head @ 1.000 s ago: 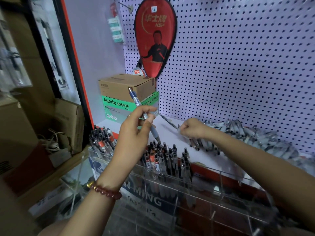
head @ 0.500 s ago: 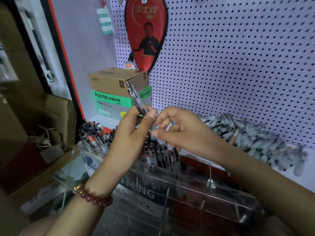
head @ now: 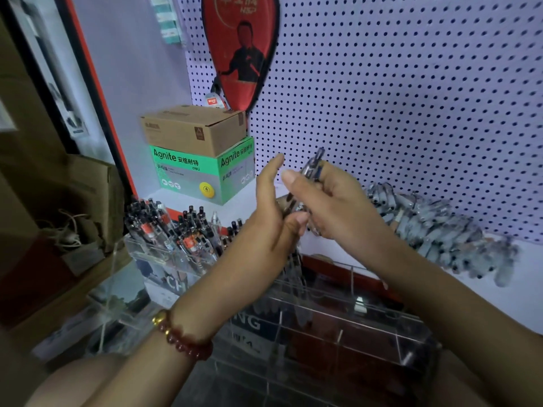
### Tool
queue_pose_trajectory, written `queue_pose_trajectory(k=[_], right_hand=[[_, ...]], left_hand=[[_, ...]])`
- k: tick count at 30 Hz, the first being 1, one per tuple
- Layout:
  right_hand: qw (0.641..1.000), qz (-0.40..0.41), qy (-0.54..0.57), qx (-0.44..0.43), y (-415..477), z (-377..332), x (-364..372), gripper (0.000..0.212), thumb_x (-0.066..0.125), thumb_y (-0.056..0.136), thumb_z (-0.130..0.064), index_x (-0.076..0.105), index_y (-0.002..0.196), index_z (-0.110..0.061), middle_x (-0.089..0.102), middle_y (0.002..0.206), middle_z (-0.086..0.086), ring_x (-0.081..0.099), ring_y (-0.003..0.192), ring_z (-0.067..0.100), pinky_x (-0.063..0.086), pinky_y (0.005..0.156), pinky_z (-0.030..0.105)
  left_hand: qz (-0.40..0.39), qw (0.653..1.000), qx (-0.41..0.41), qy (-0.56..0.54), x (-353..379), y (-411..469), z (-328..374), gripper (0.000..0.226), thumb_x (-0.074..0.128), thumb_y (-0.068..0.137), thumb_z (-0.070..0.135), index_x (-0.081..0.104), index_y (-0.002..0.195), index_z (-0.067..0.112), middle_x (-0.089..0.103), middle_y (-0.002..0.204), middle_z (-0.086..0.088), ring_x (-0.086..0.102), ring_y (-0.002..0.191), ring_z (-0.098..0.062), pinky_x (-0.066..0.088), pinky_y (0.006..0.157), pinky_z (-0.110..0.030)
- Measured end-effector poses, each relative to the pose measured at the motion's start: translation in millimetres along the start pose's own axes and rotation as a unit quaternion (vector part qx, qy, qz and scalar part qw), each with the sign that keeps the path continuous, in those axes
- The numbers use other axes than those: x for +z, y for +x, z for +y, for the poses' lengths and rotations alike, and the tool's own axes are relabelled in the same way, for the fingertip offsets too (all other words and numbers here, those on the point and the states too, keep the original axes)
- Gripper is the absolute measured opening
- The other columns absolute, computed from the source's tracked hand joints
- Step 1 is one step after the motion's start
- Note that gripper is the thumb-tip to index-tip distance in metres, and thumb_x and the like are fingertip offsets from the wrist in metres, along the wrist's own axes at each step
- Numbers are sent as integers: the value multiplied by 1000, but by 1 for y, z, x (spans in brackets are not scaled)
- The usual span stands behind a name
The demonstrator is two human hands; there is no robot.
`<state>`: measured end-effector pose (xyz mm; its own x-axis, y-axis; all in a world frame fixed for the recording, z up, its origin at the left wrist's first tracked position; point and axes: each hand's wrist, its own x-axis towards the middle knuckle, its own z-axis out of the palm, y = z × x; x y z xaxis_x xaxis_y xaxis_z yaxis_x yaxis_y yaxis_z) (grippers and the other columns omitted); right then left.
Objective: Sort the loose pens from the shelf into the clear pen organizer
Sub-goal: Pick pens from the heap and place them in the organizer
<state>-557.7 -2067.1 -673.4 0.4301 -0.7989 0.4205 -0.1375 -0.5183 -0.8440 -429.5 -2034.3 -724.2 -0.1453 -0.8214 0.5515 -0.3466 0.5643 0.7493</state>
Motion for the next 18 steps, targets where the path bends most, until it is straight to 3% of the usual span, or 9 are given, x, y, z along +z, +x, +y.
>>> queue_pose_trajectory(k=[2, 5, 8, 11, 14, 18], right_hand=[[999, 20, -25, 3, 4, 4, -5, 35, 58, 92, -25, 42, 62, -19, 30, 44, -9, 27, 37, 6, 26, 40, 20], [999, 29, -26, 24, 10, 8, -12, 26, 51, 92, -14, 44, 66, -10, 27, 41, -10, 23, 35, 5, 22, 36, 17], [997, 54, -62, 6, 16, 11, -24, 23, 49, 91, -9, 48, 72, 4, 27, 46, -7, 23, 38, 5, 22, 38, 16], [993, 81, -90, -13, 19, 12, -42, 27, 48, 92, -10, 49, 74, 10, 27, 51, -1, 24, 41, 7, 23, 40, 14], [990, 27, -140, 17, 19, 20, -52, 23, 49, 92, -13, 53, 76, 2, 32, 61, 7, 28, 46, 14, 27, 41, 17], [964, -102, -243, 14, 17, 30, -44, 37, 54, 94, -23, 50, 77, 10, 41, 62, 11, 38, 52, 16, 37, 56, 27]], left_hand=[[-17, 999, 7, 26, 1, 1, 2, 53, 39, 96, 31, 14, 141, 39, 52, 75, 19, 48, 59, -2, 39, 59, -23], [-40, 999, -4, 27, 0, 3, 8, 53, 46, 96, 25, 19, 139, 41, 48, 76, 14, 45, 60, -8, 40, 58, -23], [-54, 995, -24, 79, -4, 4, 7, 57, 60, 92, 26, 30, 141, 32, 50, 86, 9, 56, 80, -10, 45, 71, -29], [-56, 966, -6, 253, -13, 3, 1, 54, 65, 87, 33, 43, 135, 28, 55, 110, 11, 52, 107, -8, 42, 94, -32], [-79, 928, -7, 365, -20, 1, -2, 53, 57, 89, 44, 45, 137, 26, 53, 128, 6, 47, 119, -16, 37, 102, -33], [-126, 913, -42, 386, -23, -5, 2, 67, 42, 82, 61, 41, 139, 27, 50, 135, 7, 37, 127, -14, 21, 107, -26]])
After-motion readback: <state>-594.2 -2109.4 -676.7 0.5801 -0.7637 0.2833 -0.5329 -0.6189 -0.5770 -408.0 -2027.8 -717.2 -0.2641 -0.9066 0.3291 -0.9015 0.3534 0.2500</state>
